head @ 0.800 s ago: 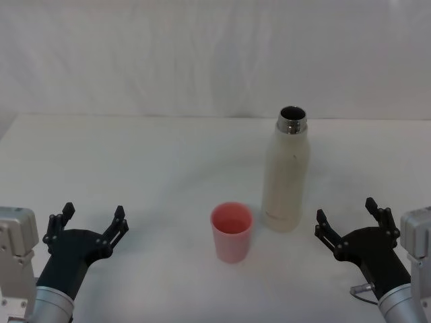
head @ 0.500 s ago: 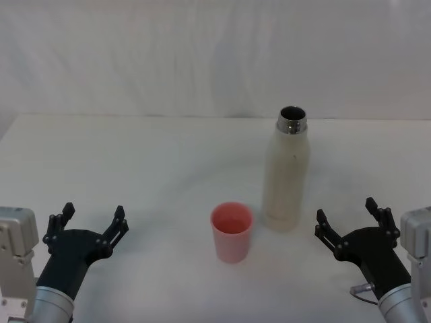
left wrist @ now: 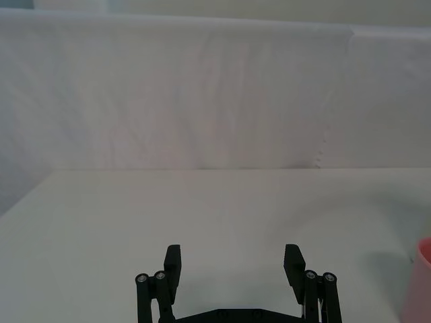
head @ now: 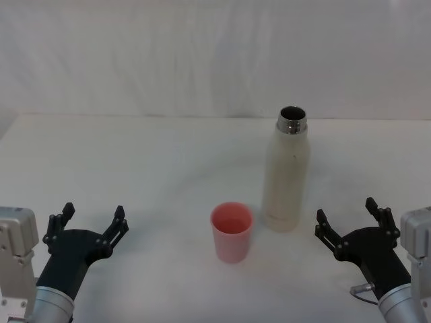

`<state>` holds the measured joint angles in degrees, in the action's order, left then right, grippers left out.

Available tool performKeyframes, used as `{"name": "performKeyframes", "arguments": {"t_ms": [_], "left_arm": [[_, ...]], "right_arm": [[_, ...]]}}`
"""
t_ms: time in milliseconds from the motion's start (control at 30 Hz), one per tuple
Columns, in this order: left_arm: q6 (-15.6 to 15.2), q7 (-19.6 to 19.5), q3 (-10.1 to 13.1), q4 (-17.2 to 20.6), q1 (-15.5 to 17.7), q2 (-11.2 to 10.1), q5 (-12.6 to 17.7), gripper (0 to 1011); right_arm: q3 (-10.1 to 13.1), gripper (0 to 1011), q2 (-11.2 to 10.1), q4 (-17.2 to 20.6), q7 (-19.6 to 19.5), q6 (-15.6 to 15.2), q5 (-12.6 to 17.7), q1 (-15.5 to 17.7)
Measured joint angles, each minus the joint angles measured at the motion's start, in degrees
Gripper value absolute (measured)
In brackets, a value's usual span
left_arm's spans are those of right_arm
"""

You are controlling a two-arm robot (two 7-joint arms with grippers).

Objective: Grasp the thermos with one hand and pour water into the cup lid.

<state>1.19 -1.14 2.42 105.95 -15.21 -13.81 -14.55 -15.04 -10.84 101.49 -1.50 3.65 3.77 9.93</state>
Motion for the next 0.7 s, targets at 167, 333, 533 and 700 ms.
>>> {"name": "performKeyframes", "arguments": {"t_ms": [167, 333, 533, 700], "left_arm": [[0.0, 0.0, 0.0, 0.0, 0.0, 0.0, 0.0, 1001], [0.0, 0.0, 0.0, 0.0, 0.0, 0.0, 0.0, 1001], [0.0, 0.0, 0.0, 0.0, 0.0, 0.0, 0.0, 1001], [0.0, 0.0, 0.0, 0.0, 0.0, 0.0, 0.0, 1001]], "right_arm": [[0.0, 1001, 0.0, 0.0, 0.0, 0.0, 0.0, 0.0], [0.0, 1001, 0.0, 0.0, 0.0, 0.0, 0.0, 0.0], [0.0, 1001, 0.0, 0.0, 0.0, 0.0, 0.0, 0.0], [0.0, 1001, 0.0, 0.0, 0.0, 0.0, 0.0, 0.0]]}}
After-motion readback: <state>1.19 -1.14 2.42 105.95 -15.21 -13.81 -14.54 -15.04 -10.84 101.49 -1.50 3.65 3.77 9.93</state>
